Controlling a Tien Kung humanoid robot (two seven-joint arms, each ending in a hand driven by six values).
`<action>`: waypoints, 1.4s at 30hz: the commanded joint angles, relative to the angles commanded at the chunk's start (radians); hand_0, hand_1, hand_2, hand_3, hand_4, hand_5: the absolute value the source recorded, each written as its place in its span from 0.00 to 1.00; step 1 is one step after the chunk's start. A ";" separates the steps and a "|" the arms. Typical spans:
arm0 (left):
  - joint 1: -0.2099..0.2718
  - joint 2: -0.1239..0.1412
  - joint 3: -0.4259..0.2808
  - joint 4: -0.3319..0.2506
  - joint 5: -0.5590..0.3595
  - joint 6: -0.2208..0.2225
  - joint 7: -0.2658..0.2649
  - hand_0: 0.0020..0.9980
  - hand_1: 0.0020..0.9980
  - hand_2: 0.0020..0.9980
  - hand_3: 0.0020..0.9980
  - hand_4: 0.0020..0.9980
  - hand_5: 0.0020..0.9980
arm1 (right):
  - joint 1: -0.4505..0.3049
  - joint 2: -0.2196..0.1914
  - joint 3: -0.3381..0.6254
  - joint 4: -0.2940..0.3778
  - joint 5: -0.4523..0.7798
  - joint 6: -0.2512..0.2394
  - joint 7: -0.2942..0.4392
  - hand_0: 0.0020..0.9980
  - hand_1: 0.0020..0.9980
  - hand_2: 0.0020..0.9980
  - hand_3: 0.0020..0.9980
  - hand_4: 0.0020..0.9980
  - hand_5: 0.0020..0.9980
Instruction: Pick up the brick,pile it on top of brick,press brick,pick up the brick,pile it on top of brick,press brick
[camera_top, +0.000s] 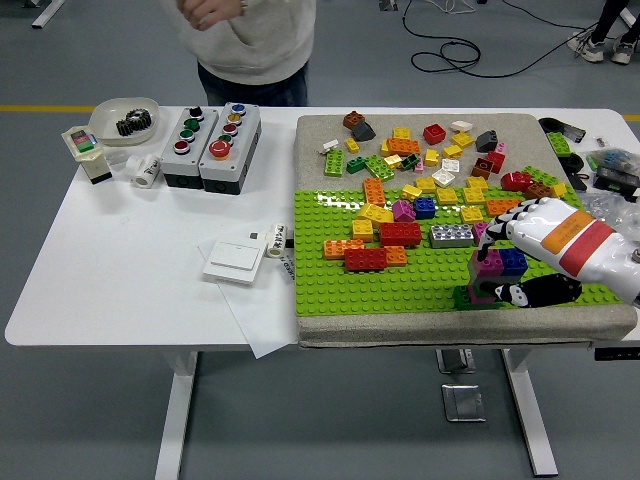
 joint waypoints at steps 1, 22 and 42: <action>0.000 0.000 0.000 0.000 -0.001 0.000 0.000 0.60 0.72 0.69 0.55 0.56 0.62 | 0.000 0.001 0.009 -0.002 0.008 -0.008 0.001 0.59 0.58 0.62 0.53 0.75 0.40; 0.004 -0.001 0.001 0.001 -0.006 0.000 -0.002 0.59 0.72 0.69 0.55 0.56 0.62 | 0.080 0.116 0.150 -0.183 0.636 -0.098 -0.083 0.81 0.78 0.85 0.85 0.94 0.69; 0.013 0.002 -0.021 0.002 0.033 0.005 0.015 0.59 0.72 0.69 0.55 0.56 0.62 | 0.124 0.241 0.206 -0.436 1.221 -0.005 -0.190 0.88 0.84 0.89 0.88 1.00 0.82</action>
